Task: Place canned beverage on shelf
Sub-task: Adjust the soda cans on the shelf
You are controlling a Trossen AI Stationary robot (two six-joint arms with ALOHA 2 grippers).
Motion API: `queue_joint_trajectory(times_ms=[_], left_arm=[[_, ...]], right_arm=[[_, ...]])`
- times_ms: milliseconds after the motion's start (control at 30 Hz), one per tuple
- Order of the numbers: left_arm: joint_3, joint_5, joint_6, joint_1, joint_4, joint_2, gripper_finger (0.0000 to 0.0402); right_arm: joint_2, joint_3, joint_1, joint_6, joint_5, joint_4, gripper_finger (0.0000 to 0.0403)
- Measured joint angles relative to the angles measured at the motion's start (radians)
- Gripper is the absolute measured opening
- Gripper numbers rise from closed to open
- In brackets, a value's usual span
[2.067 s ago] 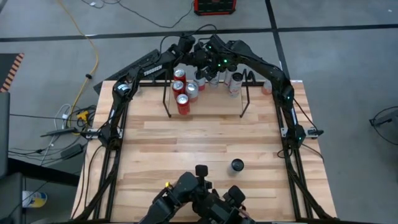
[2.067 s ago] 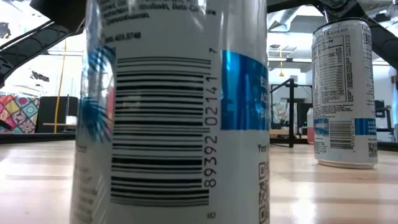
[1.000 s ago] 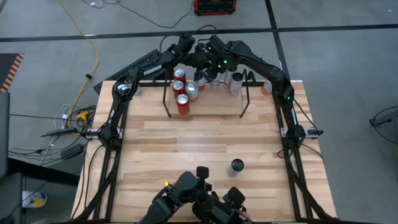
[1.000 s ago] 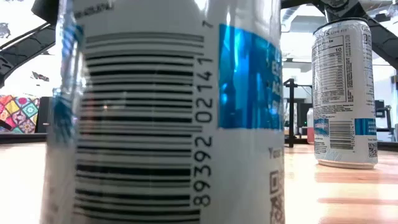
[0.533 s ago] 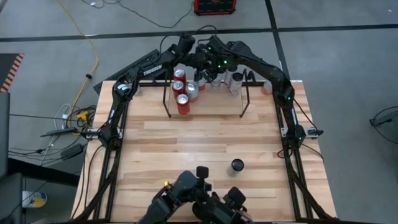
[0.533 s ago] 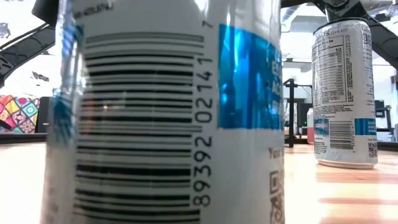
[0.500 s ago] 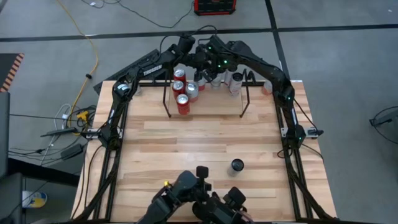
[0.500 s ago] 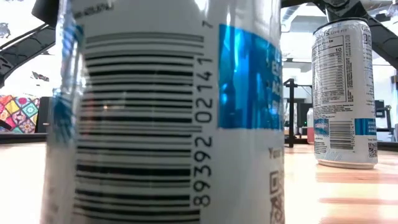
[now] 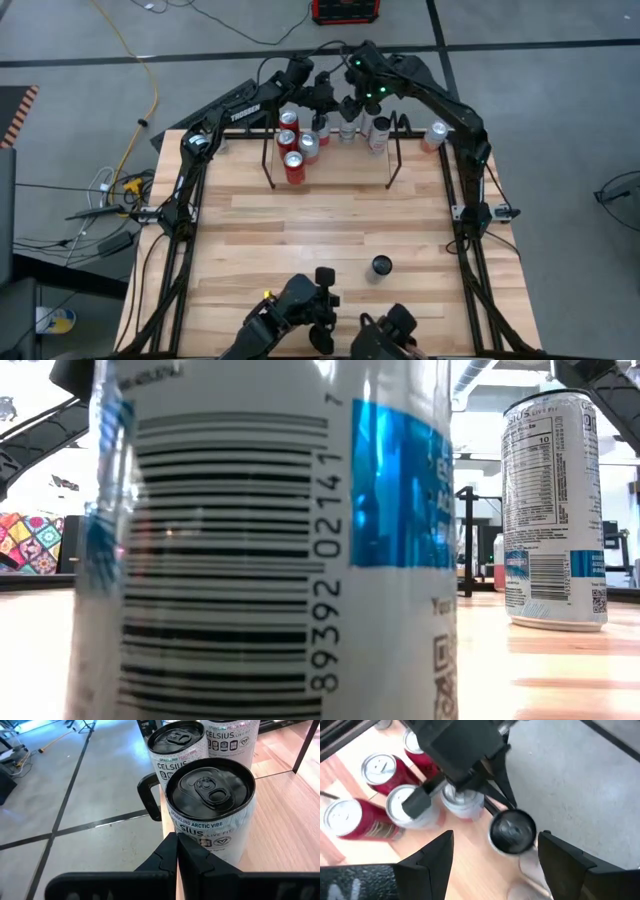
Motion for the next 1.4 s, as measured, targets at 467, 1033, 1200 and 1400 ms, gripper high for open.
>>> queue_joint_trajectory(times_ms=[467,1033,1200,1400], left_arm=[[0.000,0.023,0.023,0.004,-0.024,0.000,0.0000],[-0.001,0.009,0.005,0.030,-0.014,-0.029,0.0000],[-0.001,-0.016,-0.032,0.048,-0.015,-0.081,0.0000],[0.000,-0.147,-0.088,0.072,-0.158,-0.144,0.0000]], right_arm=[[-0.020,0.000,0.009,-0.028,0.064,-0.118,0.0243],[-0.052,-0.008,-0.067,-0.031,0.083,-0.104,0.0167],[-0.136,-0.087,-0.073,-0.036,0.087,-0.056,0.0153],[-0.297,-0.325,-0.106,-0.050,0.081,0.110,0.0136]])
